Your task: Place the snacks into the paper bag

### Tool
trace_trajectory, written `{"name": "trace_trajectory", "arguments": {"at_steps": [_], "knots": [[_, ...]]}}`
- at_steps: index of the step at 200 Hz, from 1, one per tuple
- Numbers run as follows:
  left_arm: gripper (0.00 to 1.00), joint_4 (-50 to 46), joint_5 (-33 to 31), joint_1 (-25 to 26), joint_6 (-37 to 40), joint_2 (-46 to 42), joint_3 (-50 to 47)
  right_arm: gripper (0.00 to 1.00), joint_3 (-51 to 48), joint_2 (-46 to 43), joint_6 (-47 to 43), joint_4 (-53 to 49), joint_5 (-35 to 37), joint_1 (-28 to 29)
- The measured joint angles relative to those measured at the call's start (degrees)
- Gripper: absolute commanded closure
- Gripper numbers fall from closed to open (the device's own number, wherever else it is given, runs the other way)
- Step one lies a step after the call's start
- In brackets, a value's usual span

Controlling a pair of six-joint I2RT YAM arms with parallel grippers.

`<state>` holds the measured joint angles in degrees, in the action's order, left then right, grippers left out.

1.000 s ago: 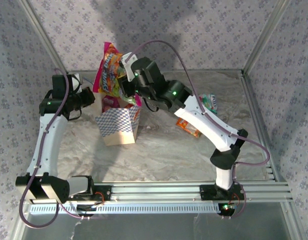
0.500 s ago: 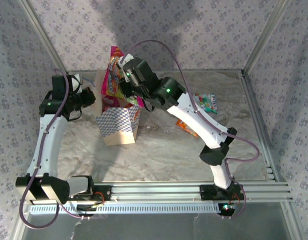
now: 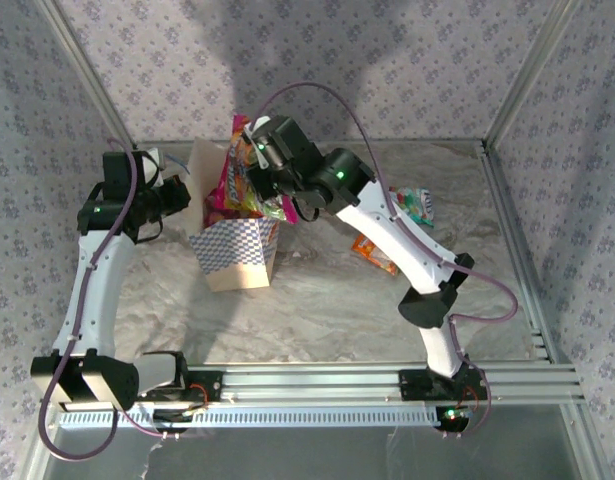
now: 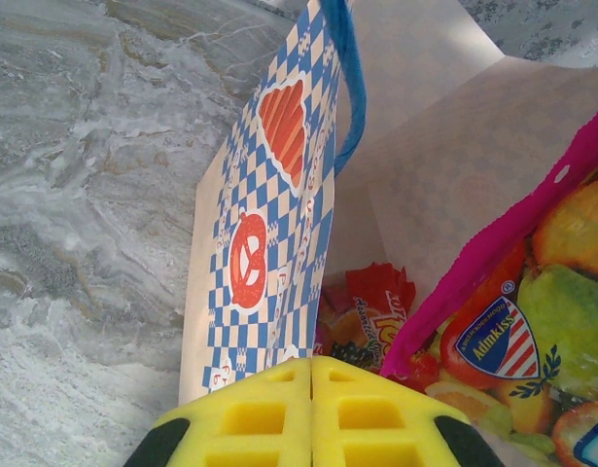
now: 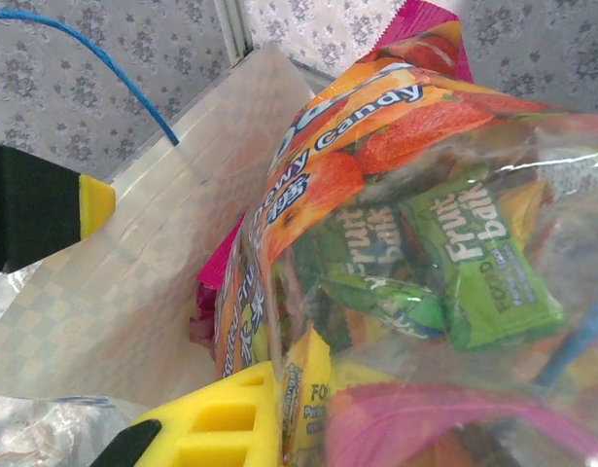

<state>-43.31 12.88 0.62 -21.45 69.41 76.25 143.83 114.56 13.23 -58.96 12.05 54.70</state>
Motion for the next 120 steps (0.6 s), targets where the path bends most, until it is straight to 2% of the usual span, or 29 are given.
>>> {"name": "trace_trajectory", "arguments": {"at_steps": [120], "knots": [[0.94,0.26,0.74,-0.26,0.02,-0.37,-0.35,0.96,0.46,0.96,2.86,-0.09,-14.97,-2.34]]}}
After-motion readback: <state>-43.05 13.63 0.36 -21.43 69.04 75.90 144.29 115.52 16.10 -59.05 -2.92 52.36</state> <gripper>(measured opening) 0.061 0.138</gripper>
